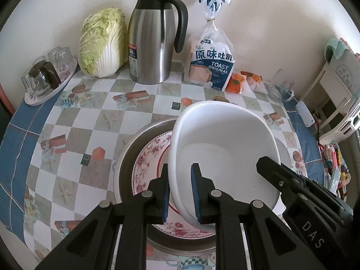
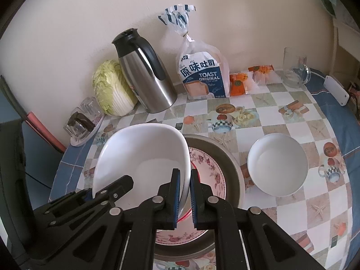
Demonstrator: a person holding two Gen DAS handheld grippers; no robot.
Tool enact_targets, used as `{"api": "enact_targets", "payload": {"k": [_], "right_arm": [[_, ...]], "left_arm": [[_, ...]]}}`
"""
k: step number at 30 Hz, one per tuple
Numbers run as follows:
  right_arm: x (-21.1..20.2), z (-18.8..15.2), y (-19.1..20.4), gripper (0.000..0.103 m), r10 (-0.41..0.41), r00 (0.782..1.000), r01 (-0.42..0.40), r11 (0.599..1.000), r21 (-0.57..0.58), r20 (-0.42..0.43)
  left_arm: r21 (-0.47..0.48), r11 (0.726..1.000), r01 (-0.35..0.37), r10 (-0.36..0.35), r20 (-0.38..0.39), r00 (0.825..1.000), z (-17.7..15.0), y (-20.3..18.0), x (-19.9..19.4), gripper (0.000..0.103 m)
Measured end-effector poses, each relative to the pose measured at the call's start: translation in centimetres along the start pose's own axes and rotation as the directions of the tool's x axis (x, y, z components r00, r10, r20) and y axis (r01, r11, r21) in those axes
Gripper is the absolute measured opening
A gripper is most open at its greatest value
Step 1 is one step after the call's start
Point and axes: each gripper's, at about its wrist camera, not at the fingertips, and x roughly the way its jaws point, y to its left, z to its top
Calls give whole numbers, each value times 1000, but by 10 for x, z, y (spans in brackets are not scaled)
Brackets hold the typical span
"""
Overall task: Organize plates and bowls
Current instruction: 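Lift the white square bowl with both grippers and carry it over the basin, then lower the square bowl into the strawberry bowl and open both grippers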
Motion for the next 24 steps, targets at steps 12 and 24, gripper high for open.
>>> {"api": "enact_targets", "payload": {"k": [12, 24], "right_arm": [[11, -3, -3, 10, -1, 1000, 1, 1000, 9, -27], [21, -4, -4, 10, -4, 999, 5, 1000, 13, -48]], "left_arm": [[6, 1000, -21, 21, -29, 999, -1, 1, 10, 18], [19, 999, -45, 46, -53, 998, -2, 0, 18, 18]]}}
